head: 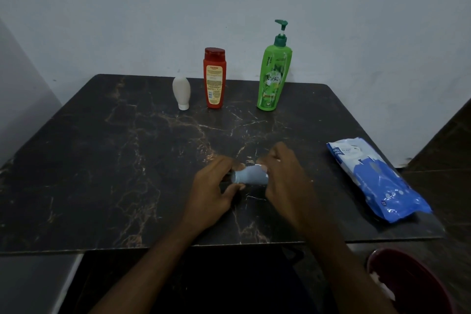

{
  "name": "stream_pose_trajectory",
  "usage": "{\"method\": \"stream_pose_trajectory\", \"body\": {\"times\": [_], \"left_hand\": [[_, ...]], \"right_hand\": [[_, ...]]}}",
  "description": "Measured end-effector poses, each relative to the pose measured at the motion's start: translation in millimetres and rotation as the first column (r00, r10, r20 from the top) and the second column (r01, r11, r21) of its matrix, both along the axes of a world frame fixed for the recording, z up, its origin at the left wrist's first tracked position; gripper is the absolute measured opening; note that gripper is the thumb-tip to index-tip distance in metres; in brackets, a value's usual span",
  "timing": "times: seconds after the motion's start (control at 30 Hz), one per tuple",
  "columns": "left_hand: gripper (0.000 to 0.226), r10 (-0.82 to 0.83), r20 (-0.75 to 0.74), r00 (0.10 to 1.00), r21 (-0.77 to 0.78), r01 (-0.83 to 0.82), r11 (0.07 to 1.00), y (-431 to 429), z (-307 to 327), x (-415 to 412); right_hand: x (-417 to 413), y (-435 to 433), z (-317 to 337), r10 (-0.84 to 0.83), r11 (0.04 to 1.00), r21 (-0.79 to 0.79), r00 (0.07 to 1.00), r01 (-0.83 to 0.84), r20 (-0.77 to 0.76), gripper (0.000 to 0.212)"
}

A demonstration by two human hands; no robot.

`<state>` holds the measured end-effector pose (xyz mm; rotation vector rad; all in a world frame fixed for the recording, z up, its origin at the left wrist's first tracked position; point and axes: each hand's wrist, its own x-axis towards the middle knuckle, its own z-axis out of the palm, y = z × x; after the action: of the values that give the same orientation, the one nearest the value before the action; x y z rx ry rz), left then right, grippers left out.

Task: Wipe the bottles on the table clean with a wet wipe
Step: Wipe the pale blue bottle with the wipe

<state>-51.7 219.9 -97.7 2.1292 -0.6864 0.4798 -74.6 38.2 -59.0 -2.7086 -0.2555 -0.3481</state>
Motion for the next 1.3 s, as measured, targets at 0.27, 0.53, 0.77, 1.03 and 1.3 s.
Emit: {"method": "stream_pose_trajectory", "body": {"times": [0.27,0.53,0.77,1.03,1.3], "left_hand": [[0.032,-0.015,-0.082,0.997,-0.063,0.010,0.998,0,1,-2],[0.047,-0.099,-0.254,0.962,-0.237,0.038,0.971,4,5,4],[0.031,-0.049,-0.298,0.953,-0.280,-0.038,0.959,2,0,7],[0.033,-0.005,-0.126,0.992,0.008,0.006,1.000,-5,-8,8],[0.055,-0.009,-0.207,0.978,0.148,0.040,0.988,-3,-10,11]], "right_hand": [[-2,12,2,0.056,0.998,-0.015,0.998,-0.056,-0.029,0.045],[1,-26,-18,-0.050,0.967,0.235,0.978,0.098,-0.204,0.023],[-27,18,-45,-0.172,0.735,0.632,0.969,0.246,-0.177,0.008],[-33,43,-38,-0.170,0.726,0.659,0.980,0.197,-0.106,0.010],[-22,-17,-38,-0.180,0.769,0.594,0.972,0.235,-0.151,0.005]]}}
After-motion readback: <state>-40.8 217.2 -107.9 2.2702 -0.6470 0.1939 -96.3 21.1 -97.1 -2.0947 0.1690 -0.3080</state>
